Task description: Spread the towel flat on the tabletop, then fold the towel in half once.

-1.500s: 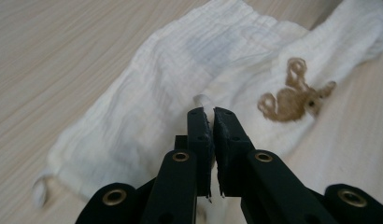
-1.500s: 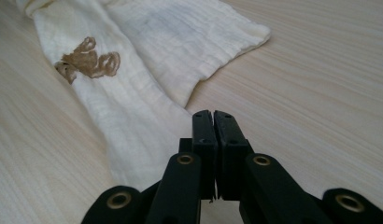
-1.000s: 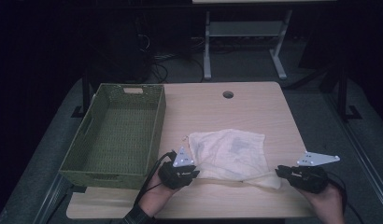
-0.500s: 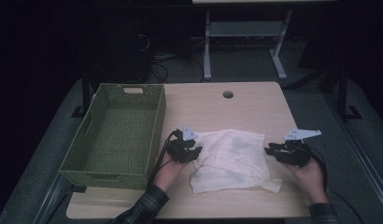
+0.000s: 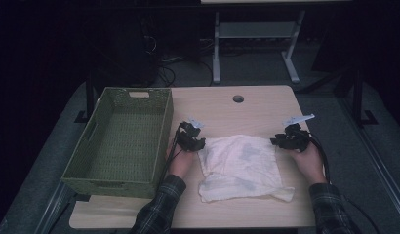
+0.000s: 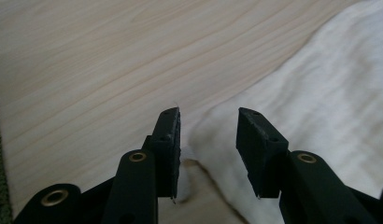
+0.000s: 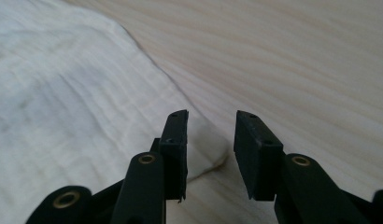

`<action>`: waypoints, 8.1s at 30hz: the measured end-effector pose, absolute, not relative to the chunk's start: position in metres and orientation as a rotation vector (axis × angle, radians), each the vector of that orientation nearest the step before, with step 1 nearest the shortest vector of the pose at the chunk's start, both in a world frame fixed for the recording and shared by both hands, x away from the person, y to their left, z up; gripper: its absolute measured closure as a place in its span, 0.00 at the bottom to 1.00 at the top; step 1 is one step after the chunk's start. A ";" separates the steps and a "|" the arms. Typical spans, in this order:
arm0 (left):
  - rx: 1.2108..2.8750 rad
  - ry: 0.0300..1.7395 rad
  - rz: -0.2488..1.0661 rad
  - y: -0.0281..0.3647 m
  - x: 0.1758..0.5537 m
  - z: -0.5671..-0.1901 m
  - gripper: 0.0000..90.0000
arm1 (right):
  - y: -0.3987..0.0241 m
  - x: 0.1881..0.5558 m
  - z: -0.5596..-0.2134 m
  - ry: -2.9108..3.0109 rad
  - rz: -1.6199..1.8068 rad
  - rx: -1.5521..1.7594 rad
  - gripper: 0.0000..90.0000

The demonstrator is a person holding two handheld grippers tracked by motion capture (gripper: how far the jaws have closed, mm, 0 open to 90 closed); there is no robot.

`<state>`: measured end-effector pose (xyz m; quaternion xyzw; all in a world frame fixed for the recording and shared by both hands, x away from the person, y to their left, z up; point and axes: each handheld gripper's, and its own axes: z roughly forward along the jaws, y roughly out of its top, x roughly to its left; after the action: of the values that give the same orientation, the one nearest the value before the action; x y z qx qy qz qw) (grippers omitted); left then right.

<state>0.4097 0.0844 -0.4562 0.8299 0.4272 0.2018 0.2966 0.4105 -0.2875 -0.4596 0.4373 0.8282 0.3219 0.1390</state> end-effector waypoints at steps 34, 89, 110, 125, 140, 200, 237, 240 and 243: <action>2.132 1.215 0.666 0.069 0.468 -0.445 0.89 | -0.288 0.453 -0.427 2.264 0.954 1.247 0.89; 2.152 1.054 0.460 0.084 0.400 -0.433 0.54 | -0.318 0.272 -0.438 2.517 1.179 1.133 0.98; 2.208 1.004 0.426 0.077 0.380 -0.434 0.50 | -0.319 0.225 -0.442 2.564 1.148 1.067 0.82; 2.271 0.887 0.292 0.076 0.321 -0.444 0.47 | -0.297 0.267 -0.448 2.499 1.144 1.074 0.79; 2.307 0.710 0.132 0.084 0.273 -0.449 0.62 | -0.291 0.288 -0.450 2.477 1.125 1.105 0.76; 2.105 1.142 0.525 0.085 0.447 -0.441 0.65 | -0.288 0.434 -0.439 2.314 1.030 1.264 0.76; 1.995 1.229 0.614 0.083 0.469 -0.433 0.95 | -0.295 0.469 -0.428 2.241 0.950 1.312 0.96; 1.933 1.210 0.661 0.083 0.467 -0.414 0.95 | -0.296 0.472 -0.407 2.203 0.955 1.276 0.97; 1.921 1.183 0.695 0.080 0.462 -0.398 0.95 | -0.299 0.471 -0.392 2.175 0.979 1.254 0.97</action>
<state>0.4617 0.0800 -0.3978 0.7526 0.4636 0.2721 0.3804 0.4707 -0.2985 -0.3917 0.4539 0.7871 0.3542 0.2214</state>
